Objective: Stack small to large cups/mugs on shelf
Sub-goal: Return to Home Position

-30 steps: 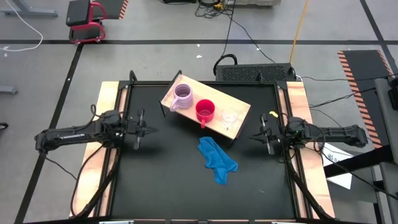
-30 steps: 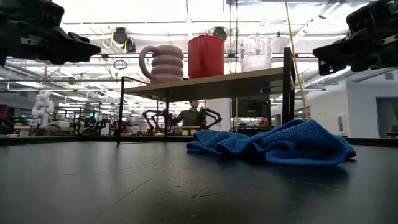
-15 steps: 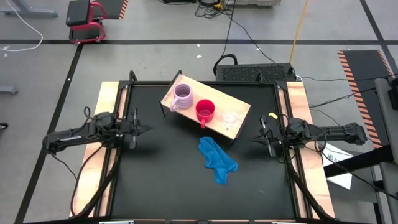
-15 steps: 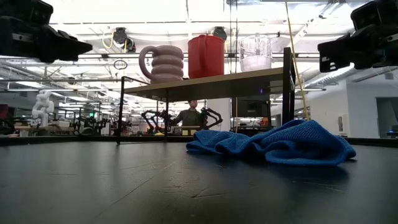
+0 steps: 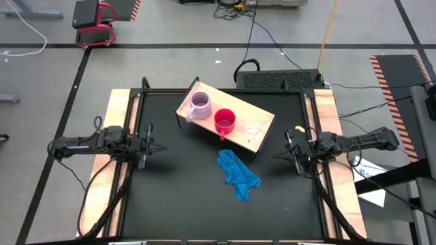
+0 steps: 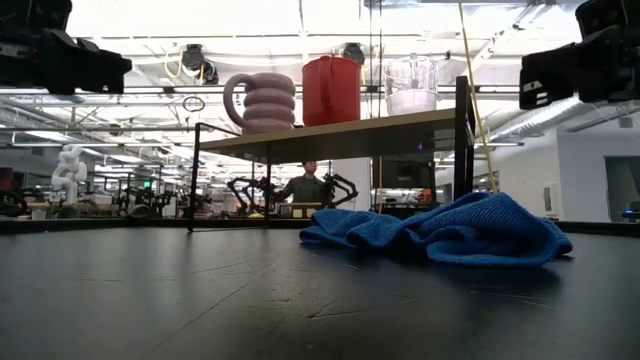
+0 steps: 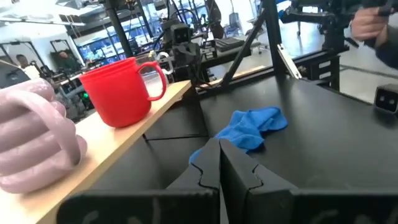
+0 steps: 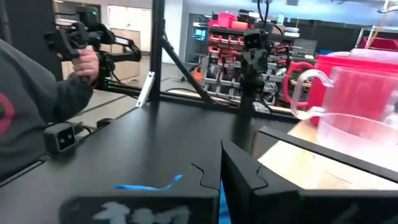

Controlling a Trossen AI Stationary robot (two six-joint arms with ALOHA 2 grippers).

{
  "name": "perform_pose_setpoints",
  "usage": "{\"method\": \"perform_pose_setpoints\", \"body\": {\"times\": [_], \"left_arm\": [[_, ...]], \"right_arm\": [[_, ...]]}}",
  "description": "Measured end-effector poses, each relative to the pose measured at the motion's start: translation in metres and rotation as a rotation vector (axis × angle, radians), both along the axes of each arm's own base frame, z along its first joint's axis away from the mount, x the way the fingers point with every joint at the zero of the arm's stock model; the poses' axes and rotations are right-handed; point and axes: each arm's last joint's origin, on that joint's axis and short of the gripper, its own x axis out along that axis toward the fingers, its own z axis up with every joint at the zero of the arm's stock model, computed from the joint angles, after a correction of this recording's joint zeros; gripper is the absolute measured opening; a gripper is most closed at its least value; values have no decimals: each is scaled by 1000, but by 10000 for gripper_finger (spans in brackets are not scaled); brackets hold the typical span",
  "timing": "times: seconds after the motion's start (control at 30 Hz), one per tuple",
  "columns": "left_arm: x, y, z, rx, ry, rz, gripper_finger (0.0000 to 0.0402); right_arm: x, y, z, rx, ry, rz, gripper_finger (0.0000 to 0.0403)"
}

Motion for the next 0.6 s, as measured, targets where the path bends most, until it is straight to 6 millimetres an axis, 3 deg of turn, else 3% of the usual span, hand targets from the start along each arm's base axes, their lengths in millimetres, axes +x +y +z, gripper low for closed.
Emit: {"method": "perform_pose_setpoints", "body": {"times": [0.27, 0.6], "left_arm": [[0, -2, -4, 60, 36, 75, 3], [0, -2, -4, 78, 30, 91, 3]], "right_arm": [[-2, 8, 0, -35, -5, 71, 0], [-1, 4, -4, -70, 26, -34, 0]]}}
